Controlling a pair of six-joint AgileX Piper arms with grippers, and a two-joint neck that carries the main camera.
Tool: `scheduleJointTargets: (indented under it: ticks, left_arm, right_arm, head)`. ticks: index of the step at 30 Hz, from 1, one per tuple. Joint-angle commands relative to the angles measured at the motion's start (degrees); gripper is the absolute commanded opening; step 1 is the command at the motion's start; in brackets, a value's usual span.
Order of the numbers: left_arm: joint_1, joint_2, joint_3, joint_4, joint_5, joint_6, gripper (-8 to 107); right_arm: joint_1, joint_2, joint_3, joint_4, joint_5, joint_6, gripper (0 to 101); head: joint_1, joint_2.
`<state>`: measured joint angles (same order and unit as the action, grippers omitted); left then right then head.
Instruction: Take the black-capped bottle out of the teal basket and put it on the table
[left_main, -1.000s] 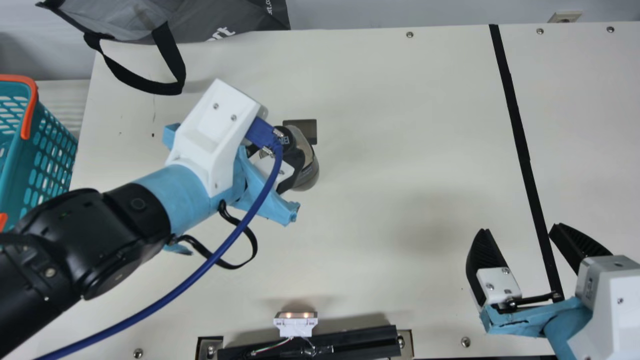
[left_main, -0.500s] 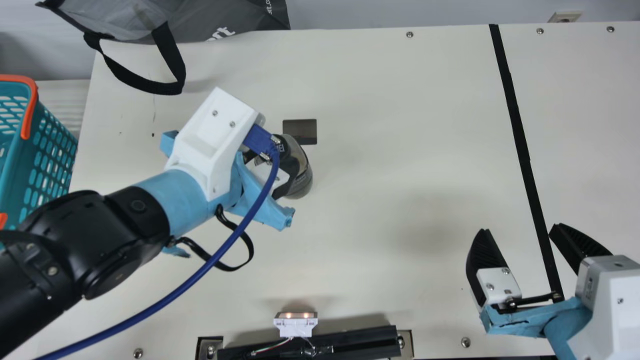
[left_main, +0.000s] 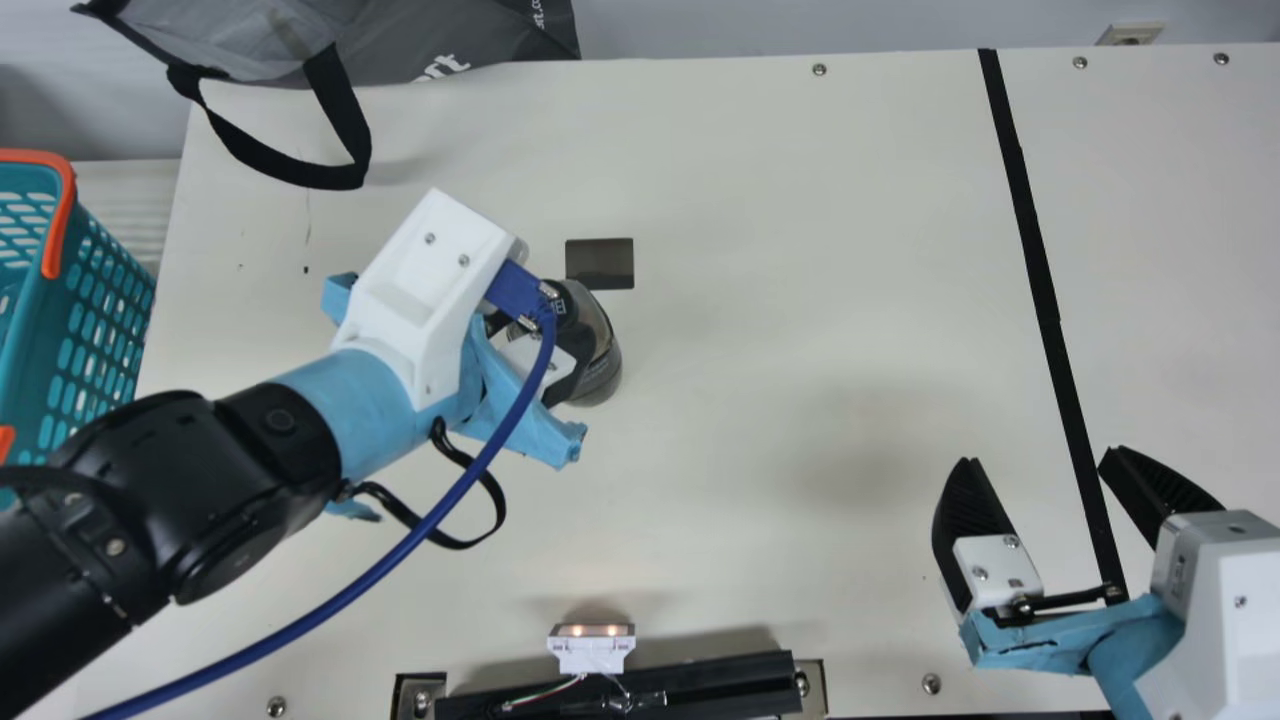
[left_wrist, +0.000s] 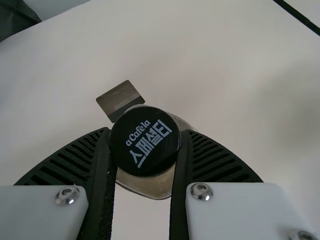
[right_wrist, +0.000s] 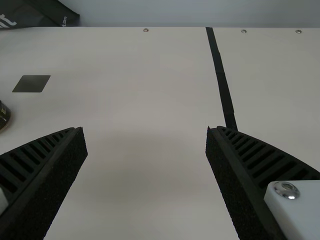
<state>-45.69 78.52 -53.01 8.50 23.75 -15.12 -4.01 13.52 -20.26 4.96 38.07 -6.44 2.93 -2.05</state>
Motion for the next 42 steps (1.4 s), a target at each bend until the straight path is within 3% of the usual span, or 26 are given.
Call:
scheduleJointTargets:
  ticks: [1, 42]
  left_arm:
    - [-0.03, -0.07, 0.09, 0.11, -0.15, -0.07, 0]
    - [-0.50, -2.23, 4.79, 0.10, -3.77, 0.36, 0]
  right_arm:
    - [0.00, 0.00, 0.00, 0.00, 0.00, 0.00, 91]
    - [0.00, 0.00, 0.00, -0.05, 0.03, 0.00, 91]
  head:
    - [-0.21, 0.47]
    - [-0.21, 0.47]
